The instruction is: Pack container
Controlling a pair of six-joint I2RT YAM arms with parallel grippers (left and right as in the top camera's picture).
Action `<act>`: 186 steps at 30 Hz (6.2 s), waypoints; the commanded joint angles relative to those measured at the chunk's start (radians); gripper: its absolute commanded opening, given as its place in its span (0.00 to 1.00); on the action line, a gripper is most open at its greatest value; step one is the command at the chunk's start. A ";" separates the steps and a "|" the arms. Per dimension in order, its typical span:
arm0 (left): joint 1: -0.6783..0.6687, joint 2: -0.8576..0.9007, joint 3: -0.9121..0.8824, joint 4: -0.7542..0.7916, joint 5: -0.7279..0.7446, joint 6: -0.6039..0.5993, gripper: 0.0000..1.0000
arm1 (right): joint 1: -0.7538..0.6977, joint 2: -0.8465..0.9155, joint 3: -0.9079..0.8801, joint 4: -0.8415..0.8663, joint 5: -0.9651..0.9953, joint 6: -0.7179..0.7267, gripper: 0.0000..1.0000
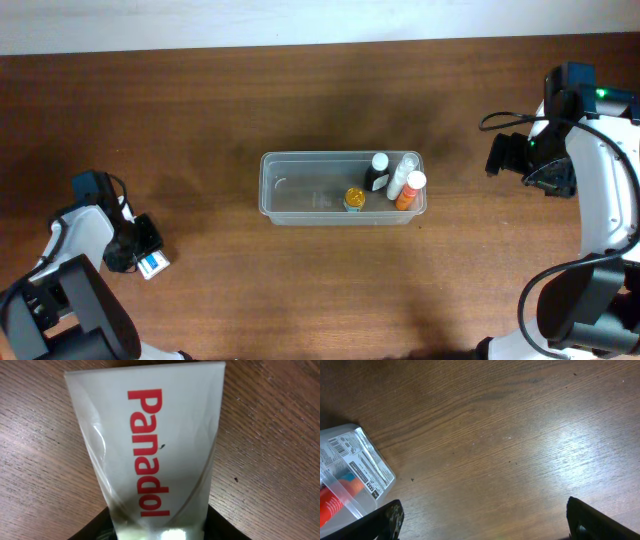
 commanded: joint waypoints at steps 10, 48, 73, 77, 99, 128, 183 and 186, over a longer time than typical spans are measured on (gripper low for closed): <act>-0.161 -0.240 0.265 -0.047 0.136 0.052 0.43 | -0.003 0.002 -0.007 -0.004 0.005 -0.006 0.96; -0.973 0.047 0.362 0.117 -0.043 0.507 0.58 | -0.003 0.002 -0.007 0.005 0.005 -0.006 0.96; -0.543 -0.322 0.399 0.141 -0.105 0.085 0.79 | -0.002 0.035 -0.009 0.009 -0.143 -0.117 0.15; -0.449 -0.321 0.399 0.112 0.013 0.077 0.84 | 0.027 0.085 -0.026 0.014 -0.218 -0.164 0.15; -0.392 -0.321 0.399 -0.016 0.012 0.033 0.85 | 0.233 0.262 -0.035 0.101 -0.381 -0.290 0.15; -0.392 -0.294 0.399 -0.019 0.011 0.090 0.96 | 0.150 0.258 0.166 0.166 -0.206 -0.181 0.33; -0.377 -1.016 -0.022 -0.230 0.101 0.183 0.99 | 0.122 -1.206 -0.548 0.082 -0.072 -0.190 0.98; -0.377 -1.016 -0.022 -0.230 0.101 0.183 0.99 | 0.122 -1.206 -0.548 0.081 -0.072 -0.190 0.98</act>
